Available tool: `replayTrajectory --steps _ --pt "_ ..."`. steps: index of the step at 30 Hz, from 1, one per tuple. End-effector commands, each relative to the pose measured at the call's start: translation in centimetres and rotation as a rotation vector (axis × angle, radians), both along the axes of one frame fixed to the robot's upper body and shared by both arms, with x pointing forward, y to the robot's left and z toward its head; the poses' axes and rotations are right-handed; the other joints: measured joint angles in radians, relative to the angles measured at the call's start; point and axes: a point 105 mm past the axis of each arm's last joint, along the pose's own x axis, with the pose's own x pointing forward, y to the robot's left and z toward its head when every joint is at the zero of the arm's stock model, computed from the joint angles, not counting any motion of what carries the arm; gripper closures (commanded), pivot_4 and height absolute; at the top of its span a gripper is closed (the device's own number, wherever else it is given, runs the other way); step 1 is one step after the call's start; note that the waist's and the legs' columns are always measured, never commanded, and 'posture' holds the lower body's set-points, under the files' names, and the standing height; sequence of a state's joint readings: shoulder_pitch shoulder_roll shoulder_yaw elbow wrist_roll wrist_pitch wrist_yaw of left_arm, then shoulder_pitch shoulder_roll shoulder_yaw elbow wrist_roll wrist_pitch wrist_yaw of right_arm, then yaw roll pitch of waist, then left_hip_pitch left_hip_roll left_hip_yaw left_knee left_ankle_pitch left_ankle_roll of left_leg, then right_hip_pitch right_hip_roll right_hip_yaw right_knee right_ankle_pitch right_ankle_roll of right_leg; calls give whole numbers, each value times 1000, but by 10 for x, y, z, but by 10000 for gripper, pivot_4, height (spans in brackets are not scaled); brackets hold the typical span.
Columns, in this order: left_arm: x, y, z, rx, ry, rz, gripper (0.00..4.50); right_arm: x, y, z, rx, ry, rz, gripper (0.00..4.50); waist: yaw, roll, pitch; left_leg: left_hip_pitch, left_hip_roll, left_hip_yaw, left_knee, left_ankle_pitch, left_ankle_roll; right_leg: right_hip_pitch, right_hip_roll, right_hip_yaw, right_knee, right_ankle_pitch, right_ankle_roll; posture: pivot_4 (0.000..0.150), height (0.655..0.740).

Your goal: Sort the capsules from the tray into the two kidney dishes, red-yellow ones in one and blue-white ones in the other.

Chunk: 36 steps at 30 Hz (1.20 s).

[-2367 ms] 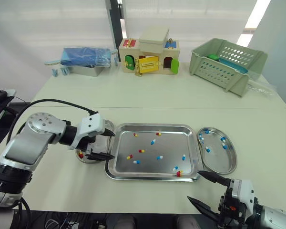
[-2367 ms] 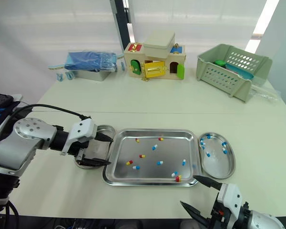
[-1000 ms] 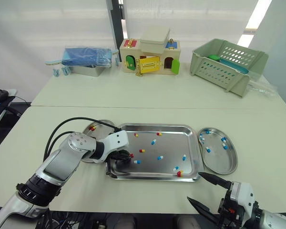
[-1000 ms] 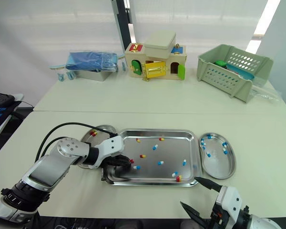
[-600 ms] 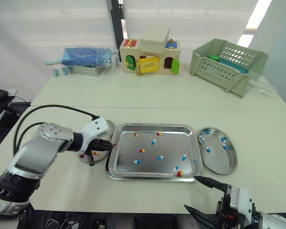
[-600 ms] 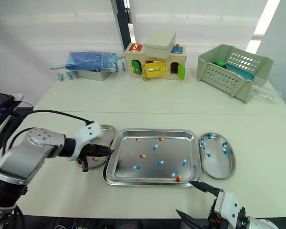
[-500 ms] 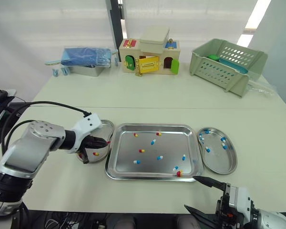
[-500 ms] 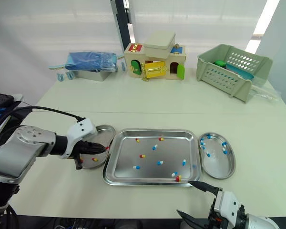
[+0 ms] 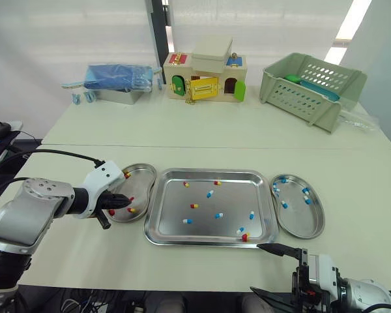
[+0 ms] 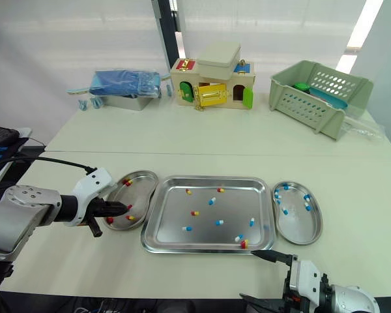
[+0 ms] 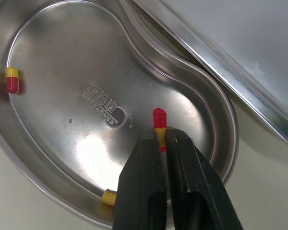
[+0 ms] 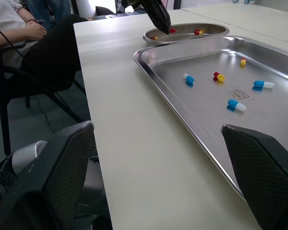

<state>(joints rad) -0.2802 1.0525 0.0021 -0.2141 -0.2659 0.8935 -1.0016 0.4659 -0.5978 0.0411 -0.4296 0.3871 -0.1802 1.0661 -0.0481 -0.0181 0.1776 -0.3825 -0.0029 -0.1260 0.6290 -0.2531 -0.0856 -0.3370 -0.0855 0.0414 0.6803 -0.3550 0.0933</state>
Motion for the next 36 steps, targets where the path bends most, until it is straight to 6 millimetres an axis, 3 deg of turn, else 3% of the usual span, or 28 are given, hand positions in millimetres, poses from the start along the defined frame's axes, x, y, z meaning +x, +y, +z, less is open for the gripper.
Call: replayTrajectory --steps 1,5,16,22,28,31,36 --pt "1 5 10 29 -41 3 44724 -2 1 6 26 -20 12 0 0 0 0 0 0 0 0 0 0 0 0 0 0 0 0 1500 7400" --pt "3 6 12 30 -49 2 35486 3 1 5 29 -30 5 0 0 0 0 0 0 0 0 0 0 0 0 0 0 0 0 1500 7400" --pt "4 7 12 30 -53 6 1077 3 -1 6 20 -32 11 0 0 0 0 0 0 0 0 0 0 0 0 0 0 0 0 1500 7400" --pt "2 8 15 -3 -54 2 199 2 -6 12 14 -34 7 0 0 0 0 0 0 0 0 0 0 0 0 0 0 0 0 1500 7400" --pt "-11 16 39 -102 -96 -56 199 12 -16 40 44 26 -34 0 -5 0 0 0 0 0 0 0 0 0 0 0 0 0 0 1500 7400" --pt "-21 55 54 -137 -160 32 199 31 -47 57 -30 86 -129 0 -9 0 0 0 0 1 0 0 0 0 0 1 0 0 0 1500 7400" --pt "-36 89 59 -130 -185 130 199 47 -98 66 -153 171 -271 0 3 -2 1 0 1 1 -1 0 0 0 0 0 -1 0 -1 1500 7400"
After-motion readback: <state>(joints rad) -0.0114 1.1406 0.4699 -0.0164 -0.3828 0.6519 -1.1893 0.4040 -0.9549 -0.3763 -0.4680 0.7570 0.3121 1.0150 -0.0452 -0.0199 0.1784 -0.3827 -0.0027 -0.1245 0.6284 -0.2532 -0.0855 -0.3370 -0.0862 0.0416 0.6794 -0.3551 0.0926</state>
